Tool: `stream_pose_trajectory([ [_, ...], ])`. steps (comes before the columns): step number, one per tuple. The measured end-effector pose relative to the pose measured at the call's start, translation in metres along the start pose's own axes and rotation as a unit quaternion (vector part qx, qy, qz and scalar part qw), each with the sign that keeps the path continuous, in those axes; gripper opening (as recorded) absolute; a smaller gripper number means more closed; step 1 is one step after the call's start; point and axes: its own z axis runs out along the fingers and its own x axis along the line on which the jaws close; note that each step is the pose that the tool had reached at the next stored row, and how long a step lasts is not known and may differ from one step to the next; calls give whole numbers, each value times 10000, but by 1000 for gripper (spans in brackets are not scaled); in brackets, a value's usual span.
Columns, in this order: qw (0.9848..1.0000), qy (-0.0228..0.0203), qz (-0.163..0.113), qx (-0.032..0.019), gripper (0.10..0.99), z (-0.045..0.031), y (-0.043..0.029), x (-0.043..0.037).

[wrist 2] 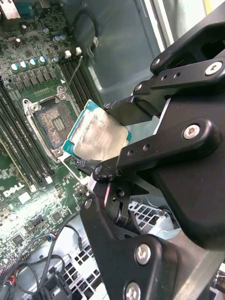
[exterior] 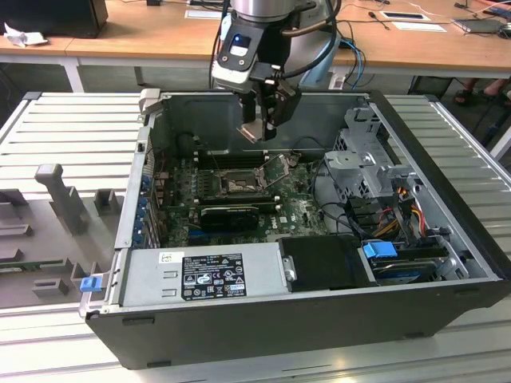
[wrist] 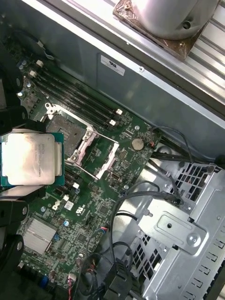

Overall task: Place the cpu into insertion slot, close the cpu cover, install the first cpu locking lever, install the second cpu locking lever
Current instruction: 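Place the cpu into insertion slot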

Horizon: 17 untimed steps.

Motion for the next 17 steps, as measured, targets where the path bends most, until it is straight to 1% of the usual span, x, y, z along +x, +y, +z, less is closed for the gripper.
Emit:
stream_pose_trajectory([
  [2,10000,3,10,5,533,17,-2,0],
  [8,10000,10,11,16,533,38,-3,-1],
  [17,10000,8,27,16,533,42,-3,-1],
])
